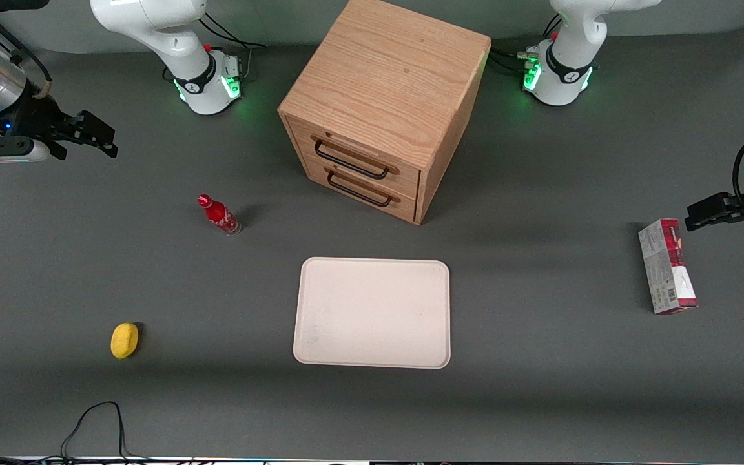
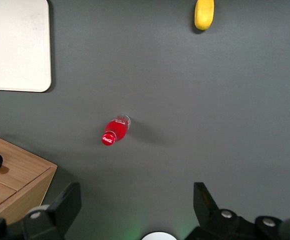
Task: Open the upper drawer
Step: 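Move the right gripper toward the wooden cabinet's upper drawer handle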
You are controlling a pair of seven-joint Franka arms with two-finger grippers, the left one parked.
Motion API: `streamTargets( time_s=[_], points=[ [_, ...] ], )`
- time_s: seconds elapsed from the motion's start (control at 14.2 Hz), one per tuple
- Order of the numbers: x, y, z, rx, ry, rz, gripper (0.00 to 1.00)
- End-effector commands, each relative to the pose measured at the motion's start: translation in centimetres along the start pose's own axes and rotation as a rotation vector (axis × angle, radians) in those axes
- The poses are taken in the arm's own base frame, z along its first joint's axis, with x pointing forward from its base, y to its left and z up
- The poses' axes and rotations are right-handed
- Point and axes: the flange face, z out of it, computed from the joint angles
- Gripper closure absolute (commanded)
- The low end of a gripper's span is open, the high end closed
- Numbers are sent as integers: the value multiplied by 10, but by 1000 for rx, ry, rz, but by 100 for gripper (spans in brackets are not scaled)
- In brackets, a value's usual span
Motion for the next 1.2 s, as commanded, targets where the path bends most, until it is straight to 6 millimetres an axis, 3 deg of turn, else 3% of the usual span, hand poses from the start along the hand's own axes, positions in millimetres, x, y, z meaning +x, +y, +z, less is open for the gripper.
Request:
streamTargets(
  time_s=[0.0,0.14,0.28,0.35,0.64,0.71,0.85,0.99,1.13],
  points=[
    [4,0,-7,-18,-6,20,0],
    [18,-4,-6,-12,-8,23,0],
    [46,-19,-7,3,-5,6,0],
    [57,-43,-9,16,1,-36,0],
    [56,-172,-20,50,-37,-278,0],
    [51,-202,-20,58,-37,-338,0],
    [20,-275,-28,80,-22,-538,0],
    [9,-312,-26,118,-24,-808,0],
    [8,-331,-10,162,-60,-928,0]
  ],
)
